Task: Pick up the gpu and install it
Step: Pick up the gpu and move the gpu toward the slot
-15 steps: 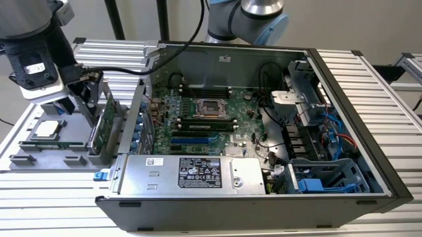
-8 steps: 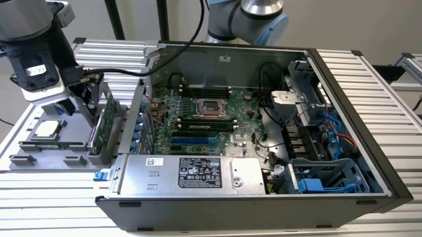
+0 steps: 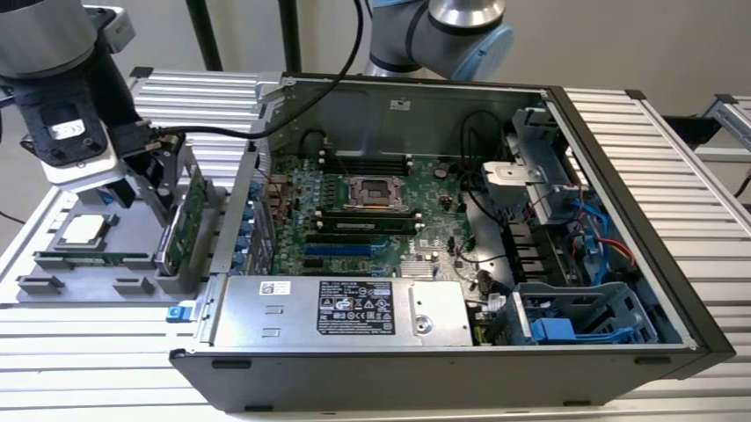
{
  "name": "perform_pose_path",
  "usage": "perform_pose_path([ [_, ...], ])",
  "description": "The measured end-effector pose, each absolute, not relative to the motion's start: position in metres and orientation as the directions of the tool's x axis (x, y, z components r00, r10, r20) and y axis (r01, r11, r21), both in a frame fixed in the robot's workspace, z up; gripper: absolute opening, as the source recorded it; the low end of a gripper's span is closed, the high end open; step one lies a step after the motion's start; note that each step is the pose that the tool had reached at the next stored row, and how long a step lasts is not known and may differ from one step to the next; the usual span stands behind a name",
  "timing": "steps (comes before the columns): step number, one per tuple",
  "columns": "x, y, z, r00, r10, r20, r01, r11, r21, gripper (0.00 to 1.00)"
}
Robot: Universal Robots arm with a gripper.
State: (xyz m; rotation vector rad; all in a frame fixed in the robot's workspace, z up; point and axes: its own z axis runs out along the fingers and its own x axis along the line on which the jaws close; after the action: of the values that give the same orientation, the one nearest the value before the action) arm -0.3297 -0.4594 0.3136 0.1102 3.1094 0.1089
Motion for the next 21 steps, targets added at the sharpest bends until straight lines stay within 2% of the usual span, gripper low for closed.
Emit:
perform_pose_path([
  [21, -0.3297, -0.4594, 0.3059, -0.997, 0.072, -0.026, 0.070, 0.995, 0.070, 1.00],
])
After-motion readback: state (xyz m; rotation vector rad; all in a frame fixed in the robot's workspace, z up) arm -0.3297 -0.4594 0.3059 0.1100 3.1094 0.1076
